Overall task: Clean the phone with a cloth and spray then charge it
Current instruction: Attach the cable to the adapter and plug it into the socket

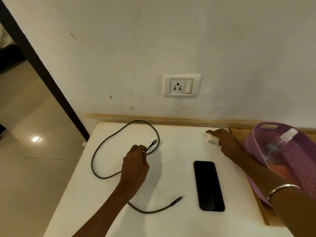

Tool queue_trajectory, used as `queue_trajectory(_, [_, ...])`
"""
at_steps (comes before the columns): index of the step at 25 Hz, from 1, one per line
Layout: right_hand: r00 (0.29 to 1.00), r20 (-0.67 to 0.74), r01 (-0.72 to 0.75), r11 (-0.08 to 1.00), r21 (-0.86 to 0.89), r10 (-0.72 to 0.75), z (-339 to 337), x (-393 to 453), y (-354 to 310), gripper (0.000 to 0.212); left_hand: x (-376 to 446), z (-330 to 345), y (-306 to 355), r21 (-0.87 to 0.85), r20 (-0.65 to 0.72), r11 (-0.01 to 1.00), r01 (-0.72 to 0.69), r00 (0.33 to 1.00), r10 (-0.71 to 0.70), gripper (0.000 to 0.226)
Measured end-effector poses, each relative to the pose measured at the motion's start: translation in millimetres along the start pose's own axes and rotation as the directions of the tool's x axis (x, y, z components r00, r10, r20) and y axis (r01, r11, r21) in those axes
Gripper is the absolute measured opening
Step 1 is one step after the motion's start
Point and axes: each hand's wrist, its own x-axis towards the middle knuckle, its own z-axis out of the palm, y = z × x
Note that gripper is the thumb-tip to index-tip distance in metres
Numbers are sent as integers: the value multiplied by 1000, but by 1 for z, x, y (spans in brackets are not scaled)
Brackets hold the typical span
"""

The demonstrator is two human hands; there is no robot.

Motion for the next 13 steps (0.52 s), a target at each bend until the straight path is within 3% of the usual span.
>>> queue_trajectory(3, [978, -111, -133, 939, 316, 175, -3, 1, -11, 7, 7, -3, 7, -50, -47, 999, 4, 999, -7, 14])
queue_trajectory(6, [948, -117, -220, 872, 438, 298, -5, -7, -15, 8, 12, -11, 18, -90, -71, 996, 15, 997, -22, 18])
queue_trajectory(9, [986, -59, -122, 913, 388, 157, -28, -24, -23, 27, 17, -28, 35, -112, -124, 994, -18, 992, 4, 23])
queue_trajectory(13, [970, -221, -32, 948, 316, 106, -78, -57, -50, 51, 23, -66, 71, -211, -247, 970, -124, 966, 70, 18])
